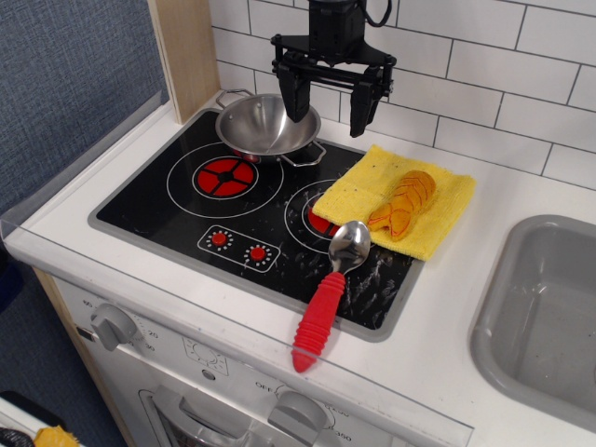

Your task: Move the pot between the left stove burner and the top edge of stove.

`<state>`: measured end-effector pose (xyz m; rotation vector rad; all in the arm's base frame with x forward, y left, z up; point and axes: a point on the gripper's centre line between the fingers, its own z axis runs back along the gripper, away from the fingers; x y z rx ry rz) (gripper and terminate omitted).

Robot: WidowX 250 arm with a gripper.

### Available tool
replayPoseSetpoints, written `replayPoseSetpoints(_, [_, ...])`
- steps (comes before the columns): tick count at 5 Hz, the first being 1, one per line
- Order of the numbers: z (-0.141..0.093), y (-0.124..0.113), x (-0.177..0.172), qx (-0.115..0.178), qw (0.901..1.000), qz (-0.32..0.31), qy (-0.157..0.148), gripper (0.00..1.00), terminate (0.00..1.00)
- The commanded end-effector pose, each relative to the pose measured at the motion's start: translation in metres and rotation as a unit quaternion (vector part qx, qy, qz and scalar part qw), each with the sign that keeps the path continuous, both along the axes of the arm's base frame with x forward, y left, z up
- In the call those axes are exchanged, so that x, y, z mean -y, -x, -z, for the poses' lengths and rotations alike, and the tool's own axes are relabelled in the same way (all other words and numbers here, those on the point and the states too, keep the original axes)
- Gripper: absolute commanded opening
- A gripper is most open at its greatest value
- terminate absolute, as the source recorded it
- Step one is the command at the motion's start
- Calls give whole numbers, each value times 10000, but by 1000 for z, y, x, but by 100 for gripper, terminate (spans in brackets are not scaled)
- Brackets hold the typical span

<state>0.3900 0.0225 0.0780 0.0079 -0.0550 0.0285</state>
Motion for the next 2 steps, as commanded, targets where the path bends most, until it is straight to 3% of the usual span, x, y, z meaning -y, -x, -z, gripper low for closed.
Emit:
replayPoseSetpoints(1, [-30,2,-2,389,9992,26,-44,100,0])
replayPoseSetpoints(2, [-30,2,-2,389,9992,26,-44,100,100])
